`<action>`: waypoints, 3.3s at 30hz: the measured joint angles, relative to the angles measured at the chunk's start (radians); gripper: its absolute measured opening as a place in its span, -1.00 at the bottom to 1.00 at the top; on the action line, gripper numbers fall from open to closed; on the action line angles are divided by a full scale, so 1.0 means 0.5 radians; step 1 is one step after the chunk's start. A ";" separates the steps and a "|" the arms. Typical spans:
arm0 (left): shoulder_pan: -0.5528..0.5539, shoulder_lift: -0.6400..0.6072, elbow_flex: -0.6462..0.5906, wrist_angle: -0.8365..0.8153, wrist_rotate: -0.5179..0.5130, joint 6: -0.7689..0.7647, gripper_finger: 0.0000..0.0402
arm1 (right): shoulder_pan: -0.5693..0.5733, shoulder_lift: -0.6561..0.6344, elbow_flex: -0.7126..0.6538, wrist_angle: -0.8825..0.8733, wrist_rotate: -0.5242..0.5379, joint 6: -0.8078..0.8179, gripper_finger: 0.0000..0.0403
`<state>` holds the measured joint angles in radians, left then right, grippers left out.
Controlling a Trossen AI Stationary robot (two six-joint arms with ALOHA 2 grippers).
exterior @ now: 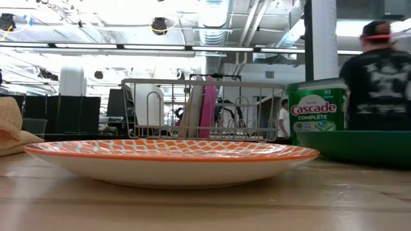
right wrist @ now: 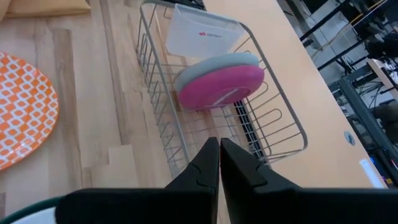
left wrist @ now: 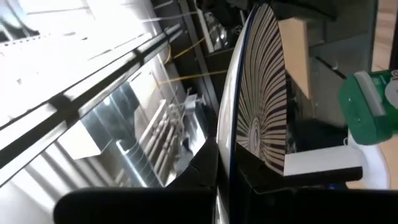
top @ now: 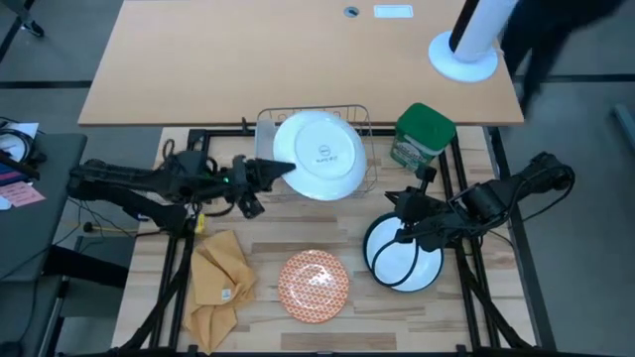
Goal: Sort dishes
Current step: Put the blue patterned plate into the dish rack
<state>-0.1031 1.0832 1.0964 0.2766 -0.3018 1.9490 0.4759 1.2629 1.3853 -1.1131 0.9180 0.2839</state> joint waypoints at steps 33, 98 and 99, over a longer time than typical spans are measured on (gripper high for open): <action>0.331 0.283 0.398 -0.689 0.039 0.109 -1.00 | 0.003 0.000 -0.001 -0.206 -0.005 0.169 -0.91; -0.668 0.932 0.397 0.351 -1.902 -1.573 -1.00 | 0.229 0.175 0.044 0.588 0.407 -0.727 0.11; -0.673 0.932 0.397 0.349 -1.896 -1.573 -1.00 | 0.248 0.175 0.057 0.589 0.456 -0.726 0.11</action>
<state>-0.4394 1.5490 1.2949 0.4509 -1.2497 1.1625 0.6001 1.3502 1.4139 -0.8185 1.1461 -0.0792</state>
